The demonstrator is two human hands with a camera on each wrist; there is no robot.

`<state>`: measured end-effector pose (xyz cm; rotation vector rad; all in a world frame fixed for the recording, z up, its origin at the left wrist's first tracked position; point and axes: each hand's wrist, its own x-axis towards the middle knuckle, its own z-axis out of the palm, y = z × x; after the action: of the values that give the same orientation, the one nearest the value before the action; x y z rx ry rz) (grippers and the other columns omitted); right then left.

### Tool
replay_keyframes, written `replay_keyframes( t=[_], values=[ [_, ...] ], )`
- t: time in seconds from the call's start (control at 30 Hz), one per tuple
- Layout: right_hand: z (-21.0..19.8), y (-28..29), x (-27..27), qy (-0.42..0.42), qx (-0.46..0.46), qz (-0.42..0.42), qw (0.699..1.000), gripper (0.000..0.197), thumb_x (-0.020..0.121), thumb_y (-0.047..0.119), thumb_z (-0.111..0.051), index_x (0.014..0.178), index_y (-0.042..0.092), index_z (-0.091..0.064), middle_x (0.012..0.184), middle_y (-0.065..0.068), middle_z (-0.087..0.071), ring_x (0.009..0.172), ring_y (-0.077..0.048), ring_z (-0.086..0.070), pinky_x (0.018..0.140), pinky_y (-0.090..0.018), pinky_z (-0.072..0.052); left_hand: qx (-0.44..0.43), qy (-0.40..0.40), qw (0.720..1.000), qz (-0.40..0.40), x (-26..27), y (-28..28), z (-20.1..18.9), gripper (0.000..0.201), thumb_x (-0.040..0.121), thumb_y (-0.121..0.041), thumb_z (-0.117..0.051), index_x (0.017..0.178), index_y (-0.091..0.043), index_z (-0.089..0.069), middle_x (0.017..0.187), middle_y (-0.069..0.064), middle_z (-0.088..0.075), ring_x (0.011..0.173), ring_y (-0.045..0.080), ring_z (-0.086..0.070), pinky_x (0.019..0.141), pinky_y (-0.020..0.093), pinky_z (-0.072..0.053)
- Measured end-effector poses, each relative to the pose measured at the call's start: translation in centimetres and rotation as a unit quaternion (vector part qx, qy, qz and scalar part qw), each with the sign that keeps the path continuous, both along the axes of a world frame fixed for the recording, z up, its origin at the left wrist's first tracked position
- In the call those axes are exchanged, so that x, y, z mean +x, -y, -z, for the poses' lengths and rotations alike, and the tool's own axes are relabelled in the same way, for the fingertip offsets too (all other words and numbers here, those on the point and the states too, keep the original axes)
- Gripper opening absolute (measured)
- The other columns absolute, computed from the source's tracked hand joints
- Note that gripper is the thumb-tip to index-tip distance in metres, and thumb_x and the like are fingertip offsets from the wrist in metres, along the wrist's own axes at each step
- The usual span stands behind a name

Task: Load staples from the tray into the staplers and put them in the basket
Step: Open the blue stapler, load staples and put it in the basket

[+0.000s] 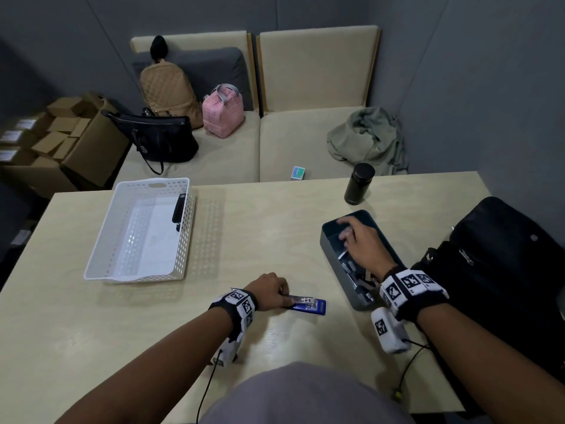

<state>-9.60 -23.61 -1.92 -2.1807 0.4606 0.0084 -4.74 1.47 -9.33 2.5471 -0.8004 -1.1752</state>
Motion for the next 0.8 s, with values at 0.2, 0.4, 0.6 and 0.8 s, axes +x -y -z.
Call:
replay_keyframes(
  t=[0.2,0.4,0.6,0.8],
  values=[
    [-1.4,-5.2,-2.6,-0.106,0.007,-0.18,0.978,0.024,0.091,0.011,-0.047,0.109,0.017,-0.062,0.075,-0.003,-0.058,0.065,-0.012,-0.051,0.059,-0.027,-0.04,0.047,0.026,0.999,-0.003,-0.8,1.7,-0.7,0.057,0.072,-0.078,-0.052,0.094,-0.027,-0.065,0.103,0.005,-0.065,0.096,0.027,-0.061,0.087,0.042,-0.052],
    [3.5,-7.6,-5.4,-0.228,-0.181,-0.22,0.931,0.027,0.073,0.034,-0.072,0.1,0.03,-0.065,0.105,0.001,-0.059,0.092,-0.02,-0.062,0.071,-0.03,-0.049,0.089,0.062,0.994,-0.029,-1.8,2.6,-0.7,0.065,0.065,-0.079,-0.052,0.1,-0.026,-0.067,0.112,0.005,-0.061,0.108,0.03,-0.054,0.092,0.049,-0.044],
    [4.0,-8.6,-4.3,-0.233,-0.247,-0.221,0.914,0.017,0.078,0.027,-0.072,0.091,0.016,-0.069,0.102,-0.007,-0.063,0.087,-0.029,-0.066,0.076,-0.039,-0.058,0.115,0.07,0.989,-0.062,-2.6,3.2,-0.5,0.075,0.061,-0.078,-0.05,0.115,-0.026,-0.06,0.126,0.007,-0.052,0.121,0.032,-0.043,0.095,0.054,-0.038],
    [5.5,-9.2,-5.0,-0.22,-0.325,-0.245,0.887,0.016,0.085,0.015,-0.058,0.098,0.011,-0.066,0.104,-0.013,-0.064,0.093,-0.033,-0.065,0.076,-0.036,-0.051,0.155,0.093,0.981,-0.067,-2.5,3.2,-0.6,0.06,0.066,-0.067,-0.052,0.112,-0.029,-0.059,0.124,0.008,-0.05,0.121,0.034,-0.039,0.098,0.06,-0.028]
  ],
)
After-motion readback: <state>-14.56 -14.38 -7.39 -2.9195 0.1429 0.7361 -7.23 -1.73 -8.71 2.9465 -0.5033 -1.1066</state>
